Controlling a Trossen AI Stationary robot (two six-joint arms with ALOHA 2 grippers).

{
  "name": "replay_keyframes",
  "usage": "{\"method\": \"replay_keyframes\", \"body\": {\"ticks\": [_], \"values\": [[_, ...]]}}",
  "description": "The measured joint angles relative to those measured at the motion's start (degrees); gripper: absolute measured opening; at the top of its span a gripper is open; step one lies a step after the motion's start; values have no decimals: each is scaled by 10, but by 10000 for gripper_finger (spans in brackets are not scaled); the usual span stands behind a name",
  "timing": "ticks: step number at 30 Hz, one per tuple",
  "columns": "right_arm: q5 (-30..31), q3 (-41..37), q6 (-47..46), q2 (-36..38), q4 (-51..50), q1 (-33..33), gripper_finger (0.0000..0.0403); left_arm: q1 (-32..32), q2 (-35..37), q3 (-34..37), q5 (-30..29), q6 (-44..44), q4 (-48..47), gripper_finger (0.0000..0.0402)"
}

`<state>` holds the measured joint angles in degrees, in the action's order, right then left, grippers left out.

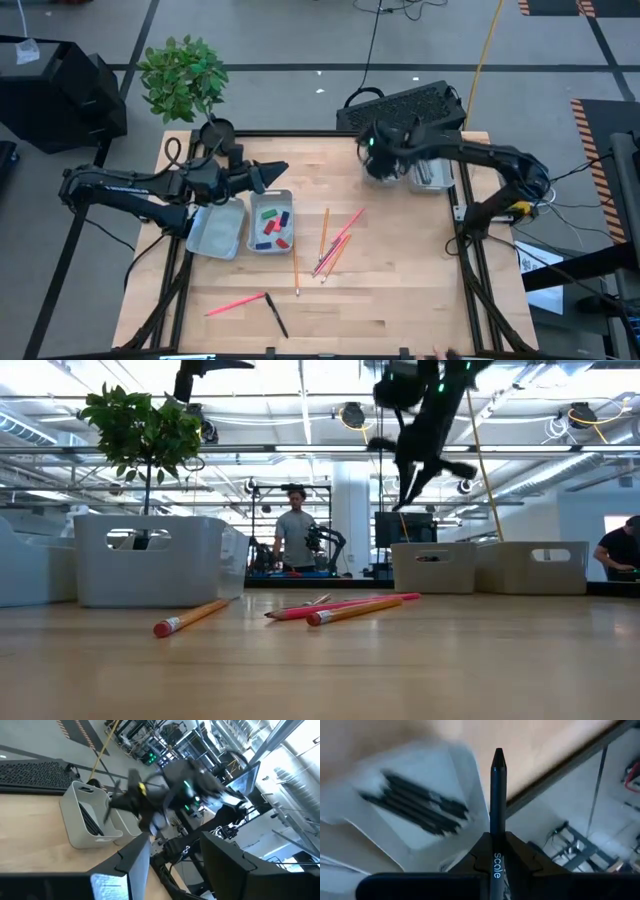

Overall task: Sort crayons/erasers/pens/pencils in bins
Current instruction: Put the black pen into the top left gray bin

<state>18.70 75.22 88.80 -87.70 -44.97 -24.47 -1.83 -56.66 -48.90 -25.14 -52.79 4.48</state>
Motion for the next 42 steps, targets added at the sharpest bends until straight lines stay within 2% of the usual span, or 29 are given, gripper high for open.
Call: {"method": "replay_keyframes", "body": {"ticks": [5, 8, 11, 15, 20, 26, 28, 31, 36, 39, 42], "values": [[-68, 0, 63, -30, 42, -84, 22, 9, 0, 0, 1, 28, -7, 177], [-71, 0, 69, -61, 53, -118, 22, 26, 0, 0, 3, 41, -16, 177], [-70, -1, 75, -86, 47, -140, 22, 55, 0, 0, 37, 53, -20, 177], [-109, -12, 70, -101, 58, -146, 22, 98, 0, 0, 105, 70, -31, 177], [-130, -71, 80, -102, 94, -146, 28, 146, 0, 0, 149, 78, -53, 177], [-119, -169, 78, -99, 245, -146, 61, 189, 0, 0, 227, 79, -55, 177], [-93, -205, 77, -88, 302, -141, 78, 197, 0, 0, 239, 78, -57, 177], [-84, -247, 86, -53, 367, -131, 106, 202, 0, 0, 249, 80, -58, 177], [-85, -277, 49, 28, 348, -106, 145, 202, 0, 0, 252, 93, -60, 177], [-84, -278, 23, 81, 316, -89, 154, 206, 0, 0, 252, 92, -60, 177], [-85, -278, -41, 137, 285, -64, 155, 205, 0, 0, 251, 90, -58, 177]]}}
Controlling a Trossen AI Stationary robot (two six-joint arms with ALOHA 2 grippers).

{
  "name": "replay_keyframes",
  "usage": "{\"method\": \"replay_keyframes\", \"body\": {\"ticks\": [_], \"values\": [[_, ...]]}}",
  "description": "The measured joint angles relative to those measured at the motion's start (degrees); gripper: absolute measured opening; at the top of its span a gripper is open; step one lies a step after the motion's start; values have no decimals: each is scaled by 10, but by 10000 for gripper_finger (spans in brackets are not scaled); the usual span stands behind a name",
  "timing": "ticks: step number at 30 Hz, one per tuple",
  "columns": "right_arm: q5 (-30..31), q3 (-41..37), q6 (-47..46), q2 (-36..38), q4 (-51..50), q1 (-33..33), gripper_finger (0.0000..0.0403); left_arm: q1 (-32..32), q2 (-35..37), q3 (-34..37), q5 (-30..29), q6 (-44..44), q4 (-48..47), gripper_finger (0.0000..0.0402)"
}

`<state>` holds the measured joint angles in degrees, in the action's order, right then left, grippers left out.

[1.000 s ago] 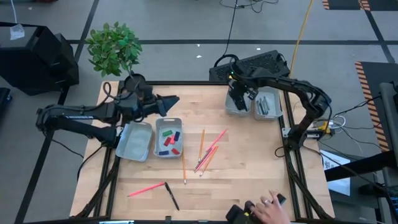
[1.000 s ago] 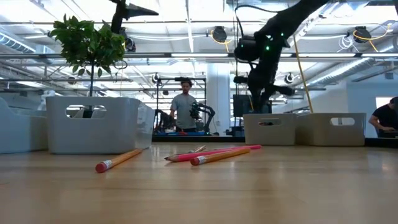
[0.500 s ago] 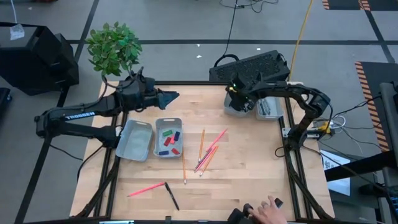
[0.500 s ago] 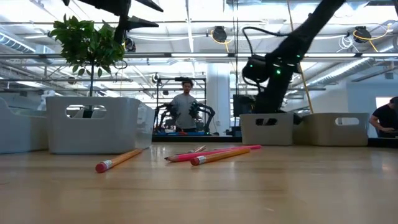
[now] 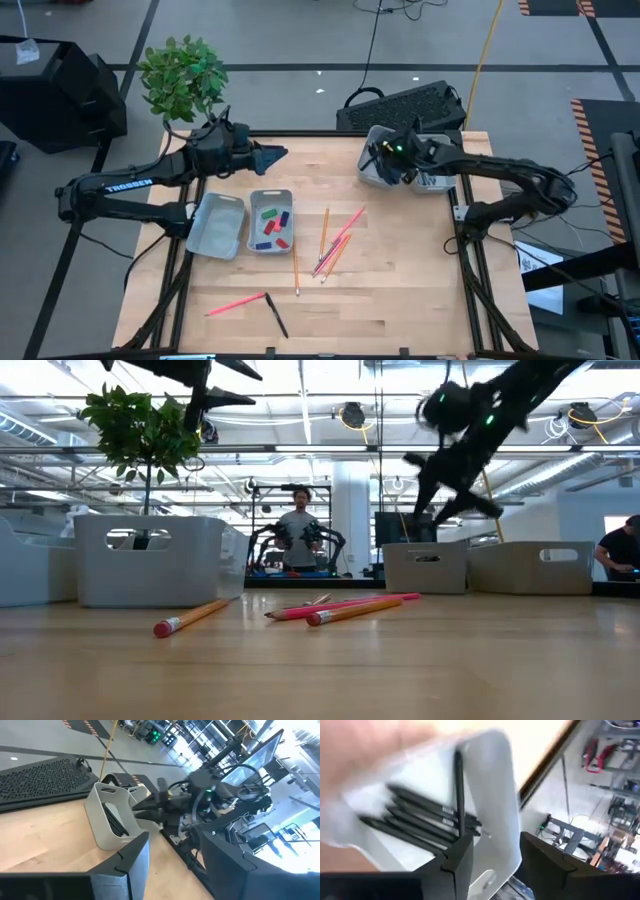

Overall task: Sort crayons/erasers/pens/pencils in bins
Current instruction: Put the black pen into the top left gray bin

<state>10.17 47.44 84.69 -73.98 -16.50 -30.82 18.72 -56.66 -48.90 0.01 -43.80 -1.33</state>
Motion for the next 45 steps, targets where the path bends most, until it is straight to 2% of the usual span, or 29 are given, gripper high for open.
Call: {"method": "replay_keyframes", "body": {"ticks": [5, 9, 12, 17, 21, 26, 29, 34, 38, 42, 45], "values": [[-26, 0, -186, 78, -68, 80, 140, -10, 0, 0, 23, -15, 3, 177], [-41, 0, -381, 111, -71, 186, 131, -39, 0, 0, 49, -32, 2, 177], [-43, 0, -502, 109, -56, 272, 133, -72, 0, 0, 30, -54, 5, 177], [-44, 0, -661, 59, -15, 382, 146, -133, 0, 0, -14, -75, 13, 177], [-45, 31, -710, -5, -6, 447, 152, -182, 0, 0, -34, -78, 15, 177], [-45, 115, -730, -98, -5, 498, 150, -256, 0, 0, -43, -78, 15, 177], [-44, 174, -727, -154, -5, 518, 149, -318, 0, 0, -59, -78, 15, 177], [-39, 268, -756, -235, -4, 539, 149, -444, -13, 0, -122, -97, 19, 177], [-11, 340, -836, -279, -1, 556, 149, -559, -59, 0, -149, -114, 29, 177], [-10, 392, -934, -299, -6, 574, 148, -656, -133, -3, -165, -117, 67, 177], [10, 416, -1010, -301, -43, 595, 148, -703, -194, -48, -166, -100, 33, 177]]}}
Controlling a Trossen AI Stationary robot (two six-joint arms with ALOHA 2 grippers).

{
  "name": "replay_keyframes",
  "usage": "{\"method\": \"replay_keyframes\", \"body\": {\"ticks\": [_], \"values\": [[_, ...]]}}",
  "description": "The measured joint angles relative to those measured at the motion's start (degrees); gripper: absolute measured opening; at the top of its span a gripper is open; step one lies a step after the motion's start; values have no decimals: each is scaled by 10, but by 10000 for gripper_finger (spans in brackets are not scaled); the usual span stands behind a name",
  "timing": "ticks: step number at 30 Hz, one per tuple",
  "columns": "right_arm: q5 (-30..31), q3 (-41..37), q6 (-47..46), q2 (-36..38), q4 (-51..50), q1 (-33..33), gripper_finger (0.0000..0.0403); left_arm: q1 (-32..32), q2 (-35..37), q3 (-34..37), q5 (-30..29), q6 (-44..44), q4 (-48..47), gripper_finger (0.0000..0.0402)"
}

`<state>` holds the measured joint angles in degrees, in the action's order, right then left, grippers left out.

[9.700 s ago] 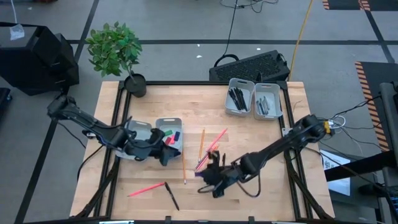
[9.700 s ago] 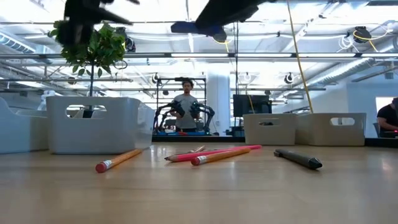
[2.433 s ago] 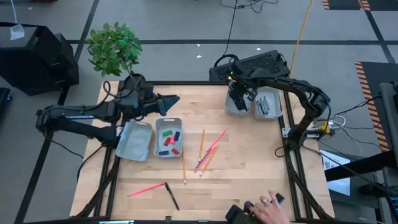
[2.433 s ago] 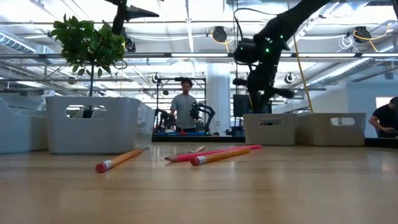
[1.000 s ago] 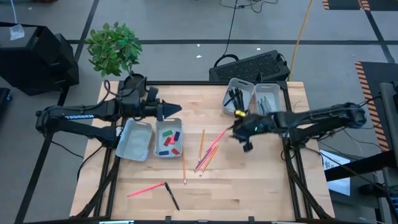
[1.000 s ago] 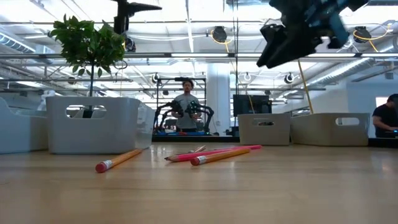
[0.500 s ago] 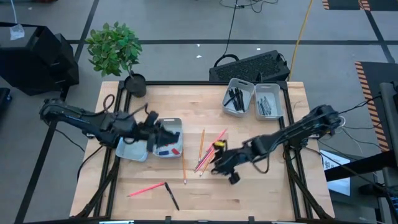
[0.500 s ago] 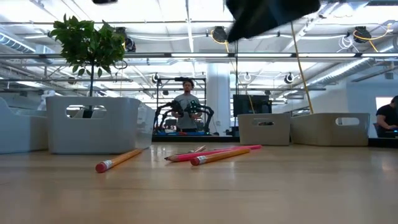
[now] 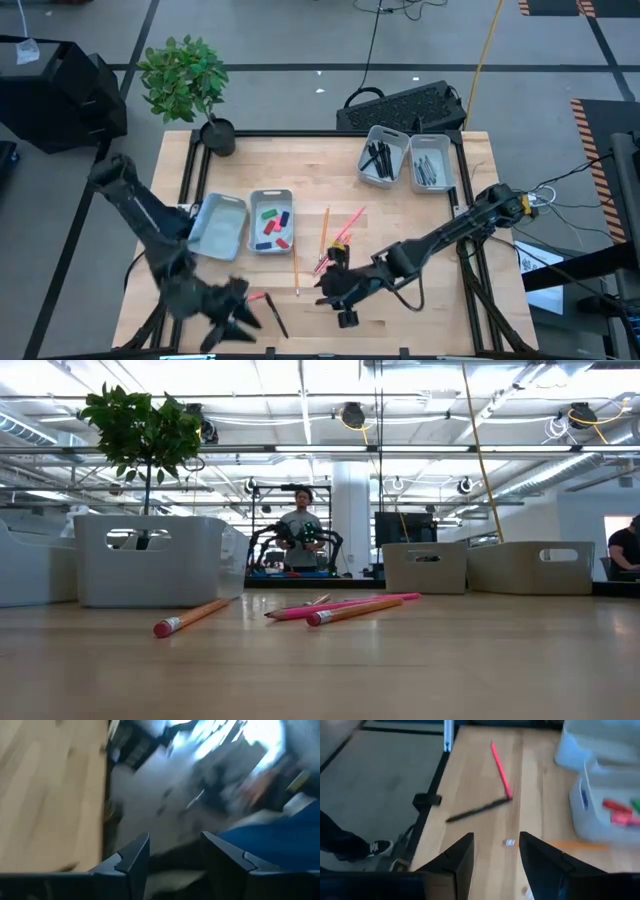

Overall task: Sort crayons/erasers/pens/pencils in bins
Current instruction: Put the black pen into the top left gray bin

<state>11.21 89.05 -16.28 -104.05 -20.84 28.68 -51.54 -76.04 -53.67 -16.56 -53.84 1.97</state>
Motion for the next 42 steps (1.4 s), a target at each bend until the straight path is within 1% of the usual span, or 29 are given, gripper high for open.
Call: {"method": "replay_keyframes", "body": {"ticks": [3, 6, 9, 11, 14, 15, 21, 23, 25, 32, 35, 38, 42], "values": [[27, 8, -56, 0, -39, 25, 148, -26, -61, -77, -1, 45, -145, 177], [38, 8, -105, 0, -69, 45, 148, -31, -124, -156, -9, 119, -313, 177], [38, 4, -150, 0, -85, 53, 148, -22, -179, -208, -15, 194, -416, 177], [38, 1, -163, -1, -90, 55, 148, -6, -207, -222, 12, 246, -424, 177], [38, 1, -161, 0, -86, 57, 148, 28, -238, -223, 86, 305, -406, 177], [38, 1, -161, 0, -86, 57, 148, 38, -248, -223, 101, 320, -399, 177], [38, 1, -170, 0, -81, 59, 148, 78, -286, -223, 112, 421, -408, 177], [38, 1, -171, 0, -82, 60, 148, 87, -301, -223, 131, 442, -407, 177], [38, 1, -171, 0, -80, 63, 148, 94, -316, -223, 141, 453, -409, 177], [37, 1, -170, 0, -77, 74, 148, 128, -358, -223, 140, 462, -411, 177], [36, 1, -170, 0, -77, 79, 148, 139, -370, -223, 172, 471, -413, 175], [35, 1, -169, 1, -78, 84, 148, 140, -380, -223, 195, 488, -417, 159], [35, 1, -169, 4, -82, 86, 148, 136, -388, -224, 190, 492, -418, 124]]}}
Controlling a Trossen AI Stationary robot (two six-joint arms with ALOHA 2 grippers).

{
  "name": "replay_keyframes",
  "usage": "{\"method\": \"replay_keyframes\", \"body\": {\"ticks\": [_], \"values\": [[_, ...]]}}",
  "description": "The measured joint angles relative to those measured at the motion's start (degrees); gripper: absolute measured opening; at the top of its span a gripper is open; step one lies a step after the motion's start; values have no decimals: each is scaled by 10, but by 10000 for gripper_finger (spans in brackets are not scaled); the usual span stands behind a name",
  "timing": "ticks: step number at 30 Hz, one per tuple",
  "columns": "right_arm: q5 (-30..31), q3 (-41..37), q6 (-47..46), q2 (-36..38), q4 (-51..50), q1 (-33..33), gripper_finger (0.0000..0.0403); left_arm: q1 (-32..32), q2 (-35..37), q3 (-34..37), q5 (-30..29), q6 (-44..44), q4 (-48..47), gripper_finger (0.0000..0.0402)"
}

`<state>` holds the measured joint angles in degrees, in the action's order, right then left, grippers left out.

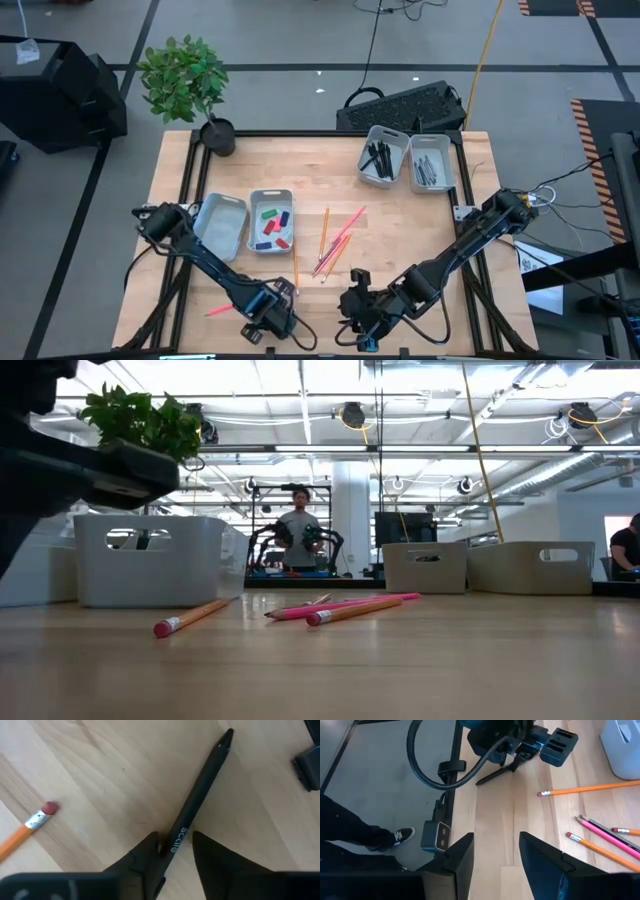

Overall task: Sort crayons/erasers/pens/pencils in bins
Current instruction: Put the black pen into the top left gray bin

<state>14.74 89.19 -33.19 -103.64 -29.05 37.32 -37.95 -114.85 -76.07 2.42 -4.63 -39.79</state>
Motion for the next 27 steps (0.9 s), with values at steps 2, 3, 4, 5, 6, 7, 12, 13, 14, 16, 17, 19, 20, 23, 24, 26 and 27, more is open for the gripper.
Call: {"method": "replay_keyframes", "body": {"ticks": [2, 3, 4, 5, 6, 7, 12, 13, 14, 16, 17, 19, 20, 23, 24, 26, 27], "values": [[0, 0, 0, 1, 2, 0, 148, 0, -6, -1, -3, 1, 0, 105], [0, 0, 0, 3, 3, 0, 148, 0, -9, -2, -5, 3, -1, 95], [0, 0, 3, 5, 0, 1, 148, 1, -11, -2, -7, 6, -1, 85], [0, 0, 7, 7, -4, 1, 148, 2, -14, -1, -8, 10, -1, 74], [1, 0, 9, 10, -5, 2, 148, 2, -17, -1, -10, 13, -2, 63], [1, 0, 11, 13, -11, 2, 148, 3, -17, -1, -14, 17, -2, 52], [2, 0, 13, 44, -101, 2, 148, 3, -18, 2, -34, 21, -2, 19], [3, 0, 13, 52, -122, 2, 148, 4, -18, 2, -38, 14, -2, 19], [6, 0, 13, 61, -140, 1, 148, 4, -18, 2, -40, 9, -3, 19], [25, 0, 13, 80, -178, -1, 148, 5, -12, 4, -47, -2, -4, 22], [39, 0, 11, 91, -194, -2, 149, 5, -8, 3, -53, -6, -4, 26], [71, 0, 2, 112, -224, -3, 150, 5, 4, 5, -76, -16, -4, 33], [81, 0, 0, 123, -244, -6, 150, 5, 12, 7, -94, -20, -10, 34], [88, -2, -11, 156, -304, -22, 149, 14, 47, 8, -127, -44, -16, 33], [85, -8, -15, 170, -315, -30, 149, 17, 64, 6, -130, -57, -15, 31], [78, -27, -12, 202, -316, -46, 149, 21, 99, 6, -138, -82, -24, 31], [79, -43, -4, 220, -302, -54, 150, 25, 116, 6, -143, -92, -25, 32]]}}
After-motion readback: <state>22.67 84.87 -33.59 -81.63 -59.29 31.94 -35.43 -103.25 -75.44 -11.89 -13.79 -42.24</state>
